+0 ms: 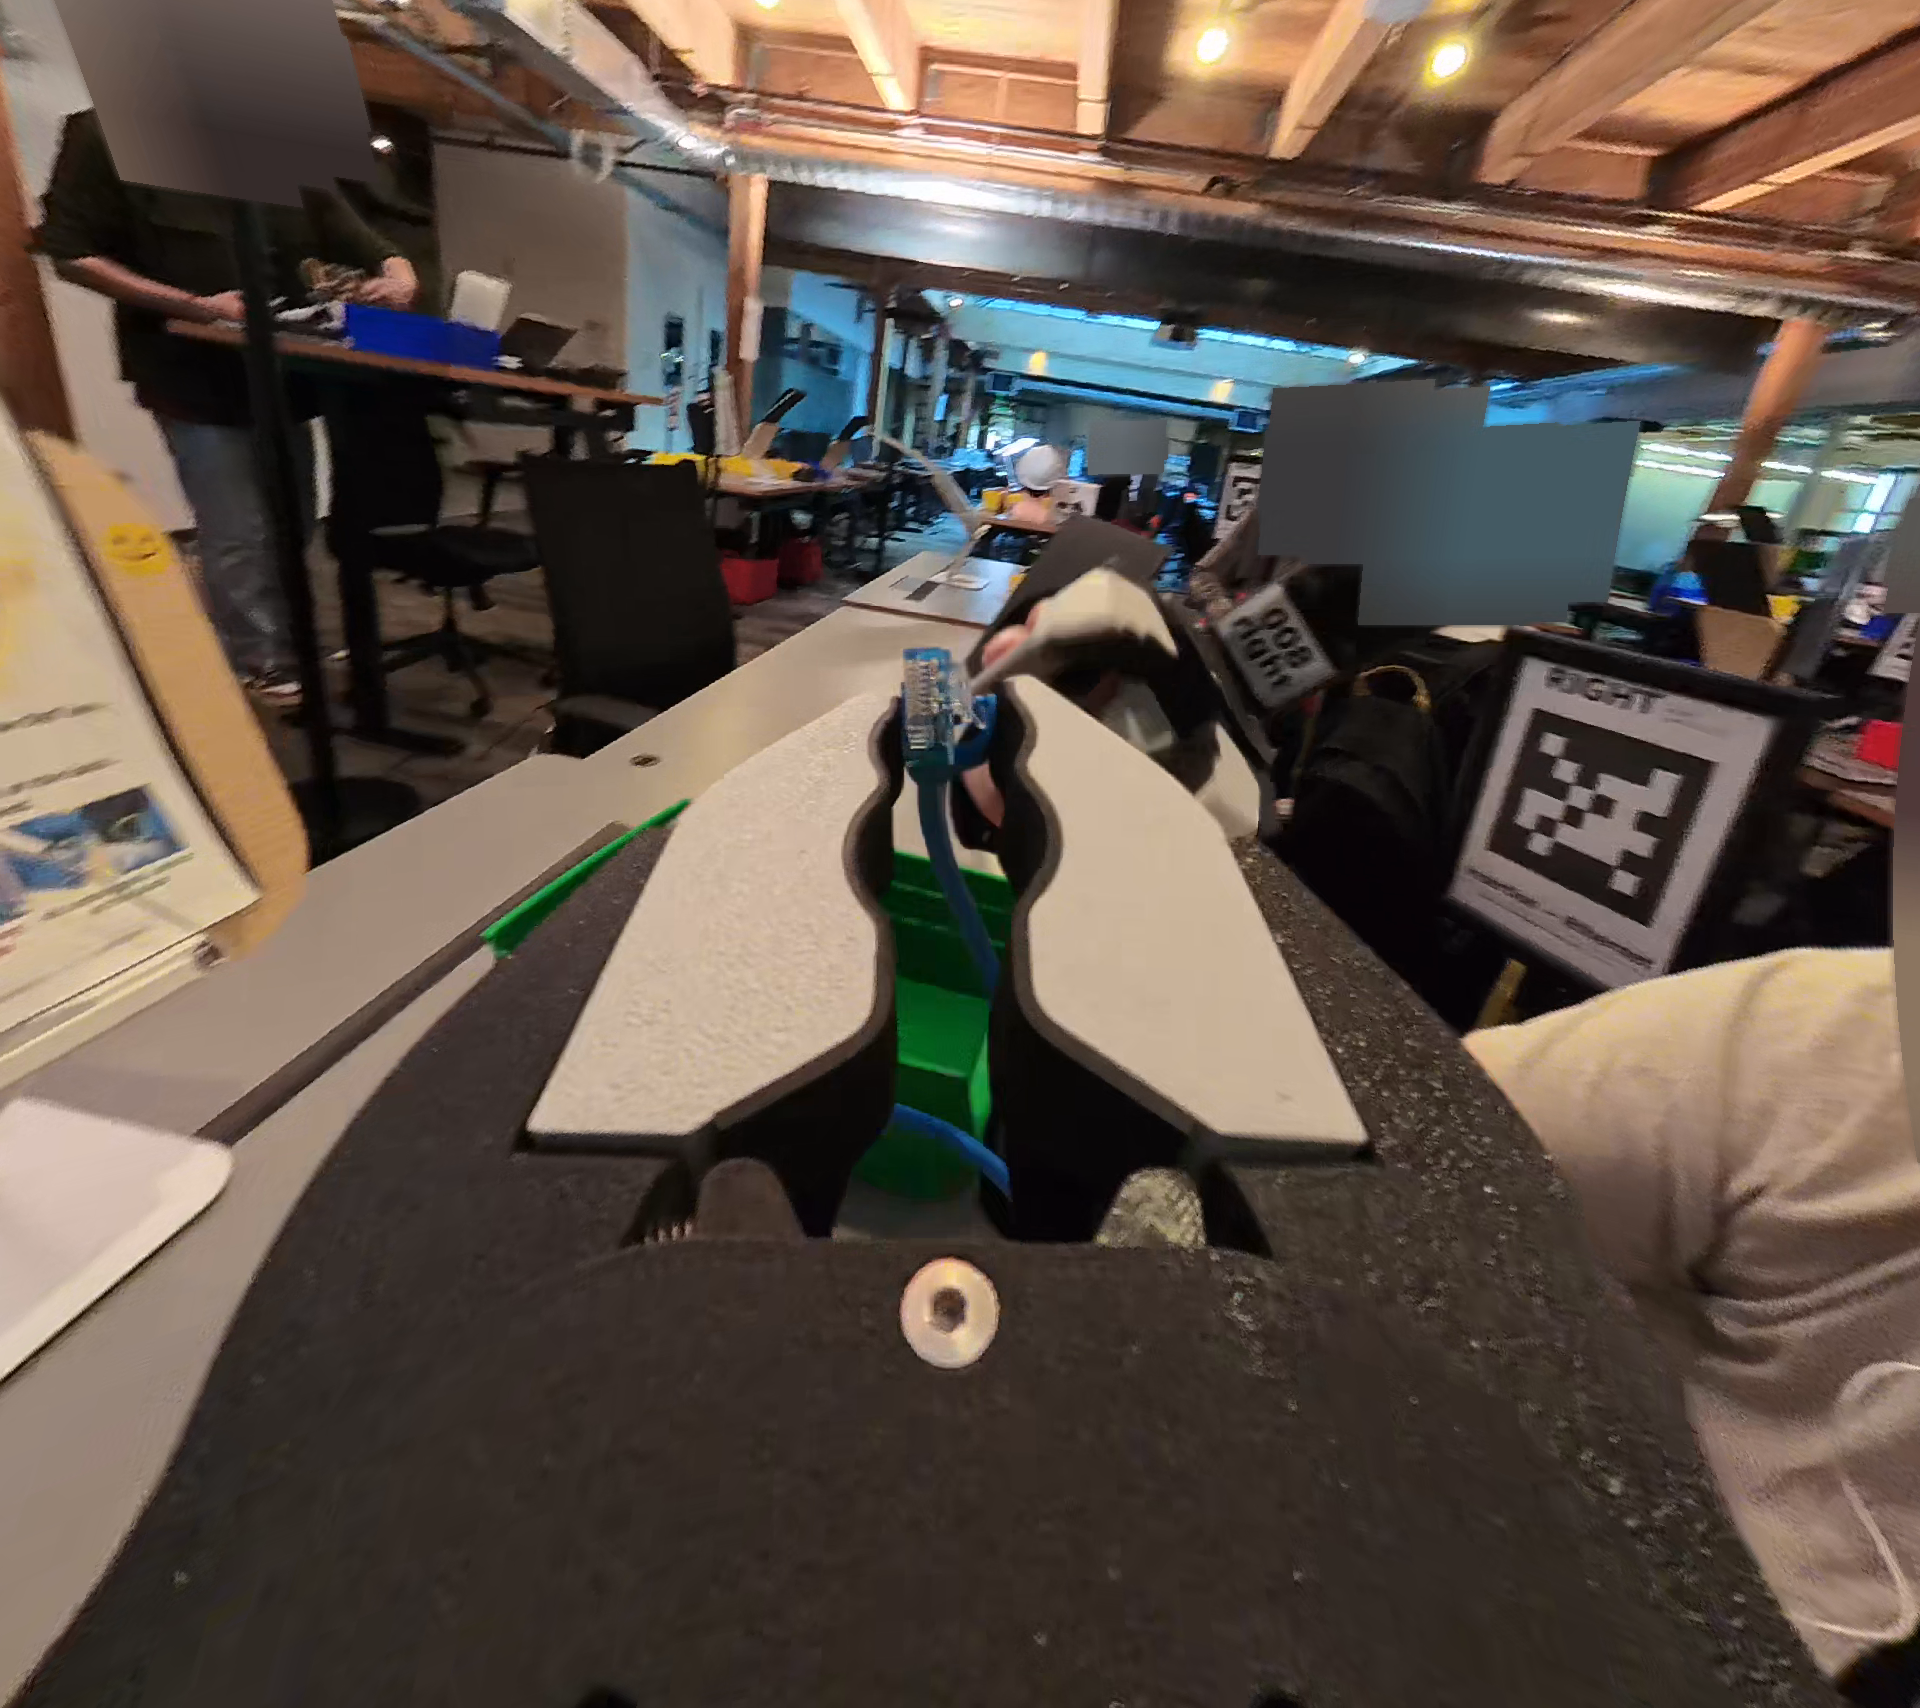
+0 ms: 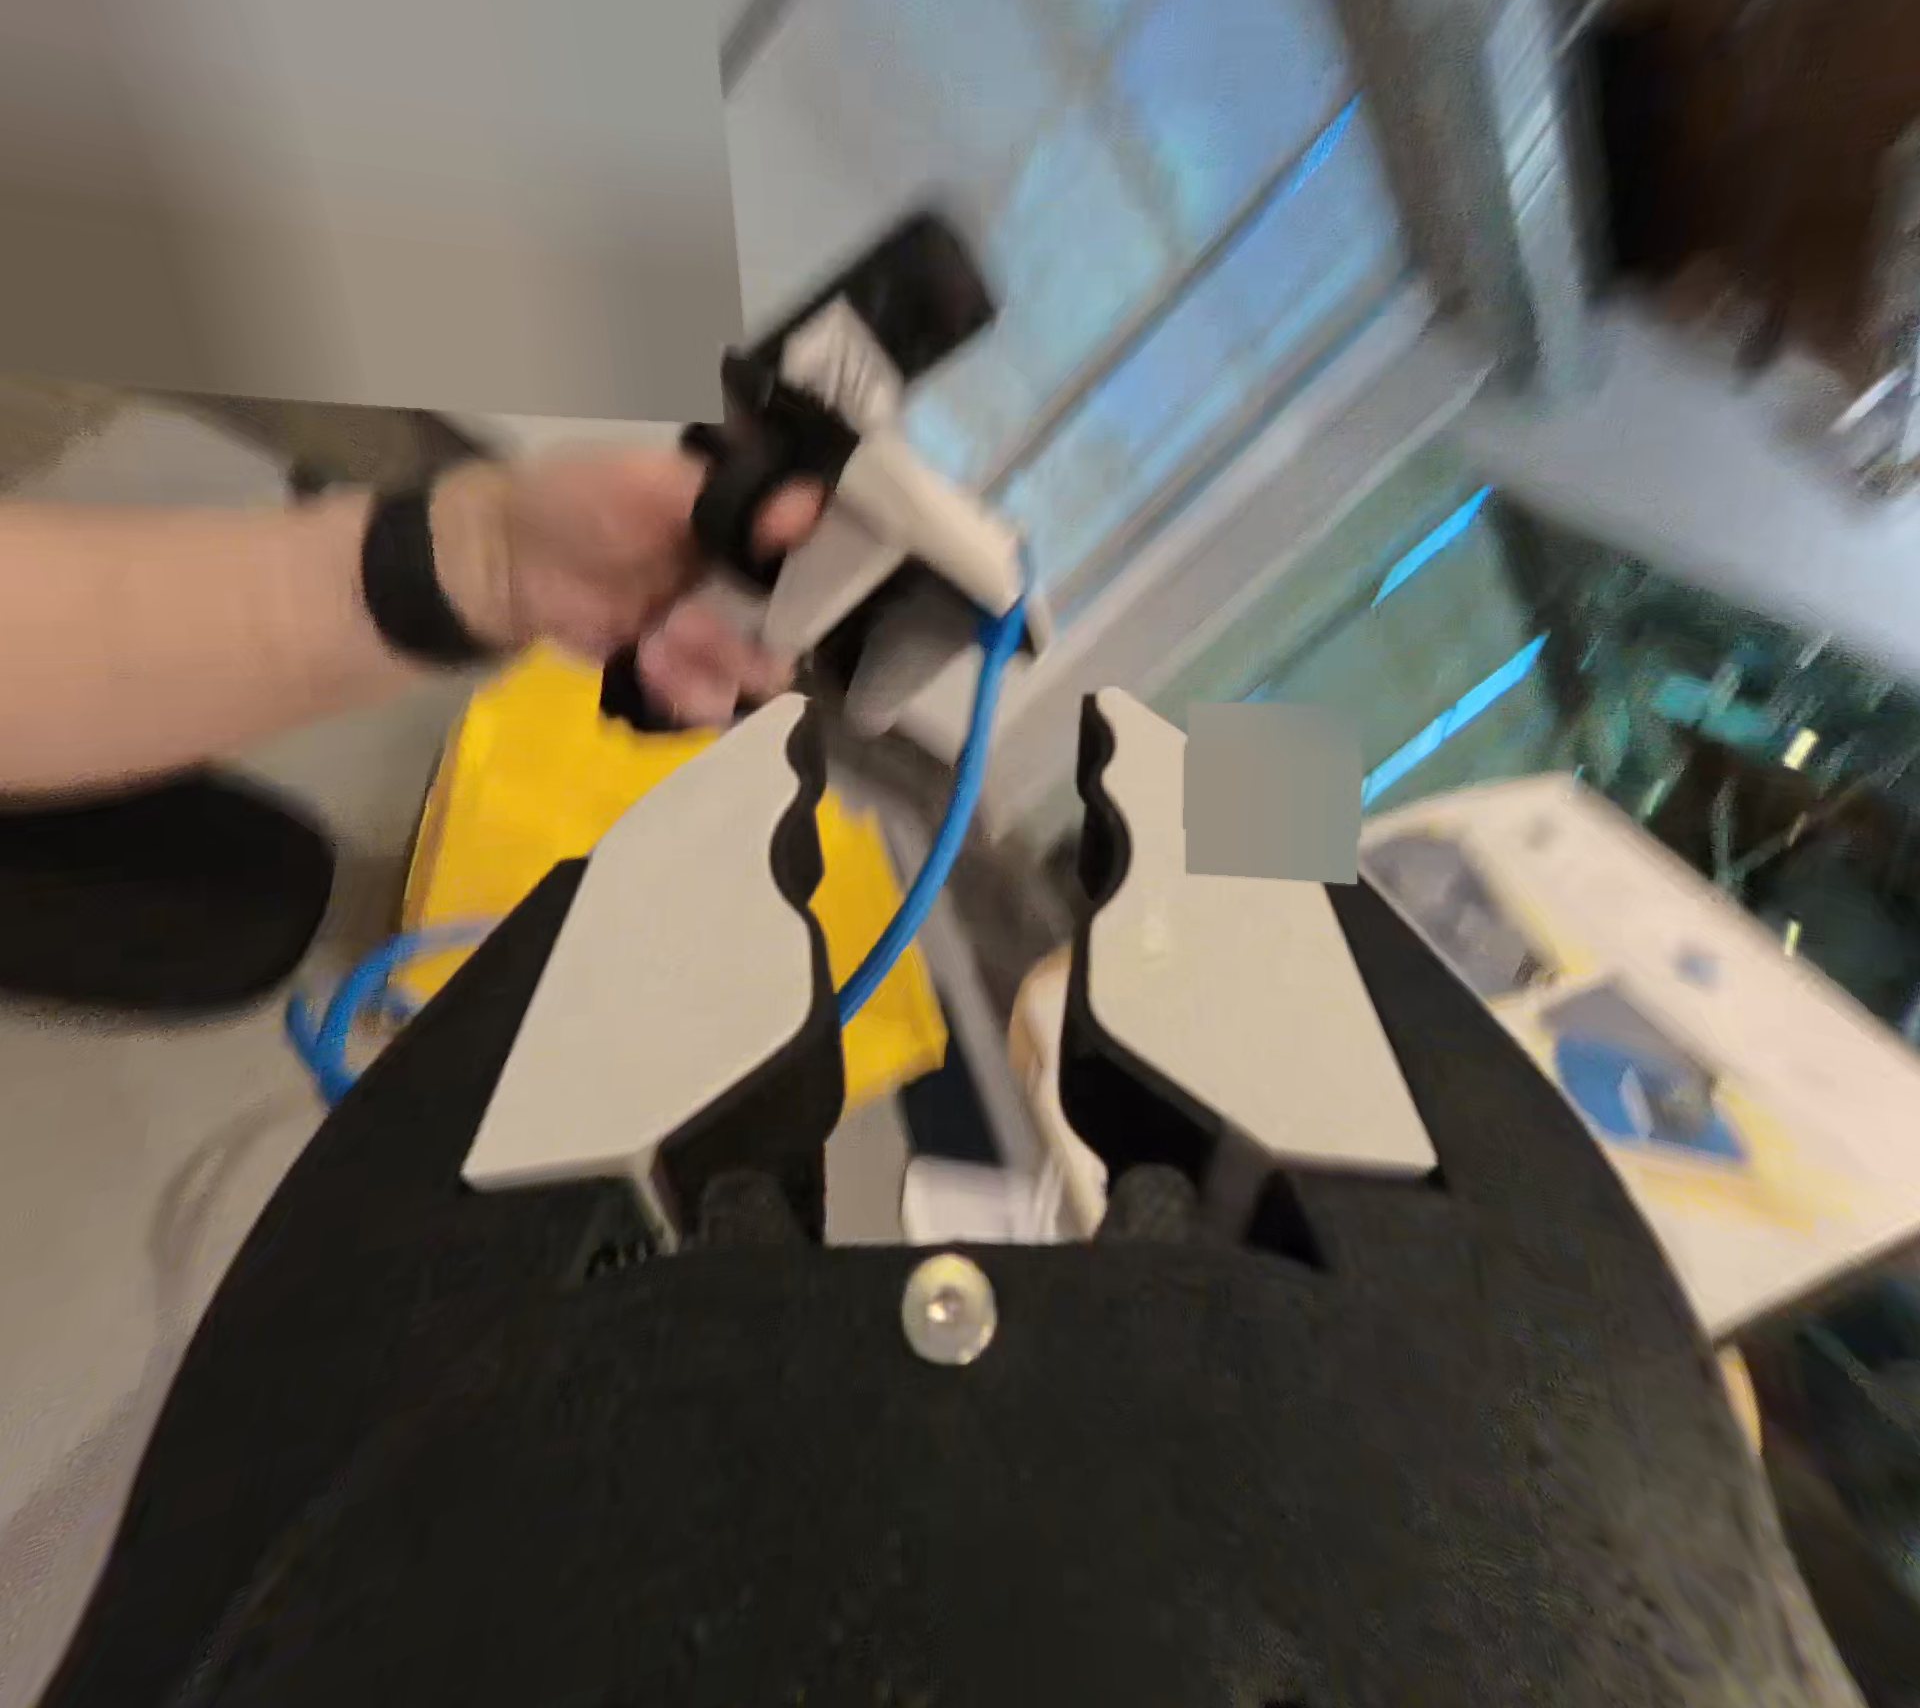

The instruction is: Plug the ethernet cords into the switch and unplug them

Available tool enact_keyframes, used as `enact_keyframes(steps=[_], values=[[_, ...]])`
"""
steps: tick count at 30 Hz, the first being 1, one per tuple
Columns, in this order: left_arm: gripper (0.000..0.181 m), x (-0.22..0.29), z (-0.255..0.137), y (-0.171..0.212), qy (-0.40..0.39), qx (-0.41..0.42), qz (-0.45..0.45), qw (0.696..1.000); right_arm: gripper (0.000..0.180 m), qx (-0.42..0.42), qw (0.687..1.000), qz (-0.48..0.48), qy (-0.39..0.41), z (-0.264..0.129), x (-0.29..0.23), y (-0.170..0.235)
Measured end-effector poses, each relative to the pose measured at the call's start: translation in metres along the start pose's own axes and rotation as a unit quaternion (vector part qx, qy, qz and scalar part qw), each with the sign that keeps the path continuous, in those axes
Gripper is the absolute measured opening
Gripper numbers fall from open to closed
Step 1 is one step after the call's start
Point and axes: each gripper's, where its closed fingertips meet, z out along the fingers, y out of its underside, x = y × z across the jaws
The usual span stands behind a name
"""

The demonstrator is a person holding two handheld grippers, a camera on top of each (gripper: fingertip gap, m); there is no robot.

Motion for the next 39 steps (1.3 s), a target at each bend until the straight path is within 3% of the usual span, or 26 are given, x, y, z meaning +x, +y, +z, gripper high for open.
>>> enact_keyframes(steps=[2, 4, 8, 11, 17, 22, 39], values=[[0.014, 0.019, -0.001, -0.007, 0.021, 0.006, 0.011, 1.0, 0.038, 0.143, 0.989, 0.026, 0.03, -0.028, 0.013, -0.04], [0.014, 0.036, -0.001, -0.012, 0.037, 0.014, 0.016, 0.999, 0.037, 0.182, 0.98, 0.053, 0.065, -0.043, 0.032, -0.039], [0.014, 0.059, -0.004, -0.021, 0.071, 0.03, -0.001, 0.997, 0.038, 0.117, 0.978, -0.028, 0.173, -0.041, 0.053, 0.012], [0.014, 0.062, -0.004, -0.023, 0.079, 0.039, -0.015, 0.996, 0.042, 0.064, 0.977, -0.099, 0.176, -0.012, 0.034, 0.029], [0.014, 0.043, 0.006, -0.012, 0.069, 0.035, -0.063, 0.995, 0.042, 0.088, 0.981, -0.061, 0.159, 0.023, 0.001, 0.015], [0.014, 0.036, 0.012, -0.005, 0.077, 0.028, -0.092, 0.992, 0.026, 0.087, 0.974, -0.093, 0.19, 0.021, 0.0, 0.005], [0.014, 0.021, 0.016, 0.015, 0.048, -0.029, -0.127, 0.99, 0.018, 0.014, 0.971, -0.181, 0.158, 0.02, -0.003, 0.005]])
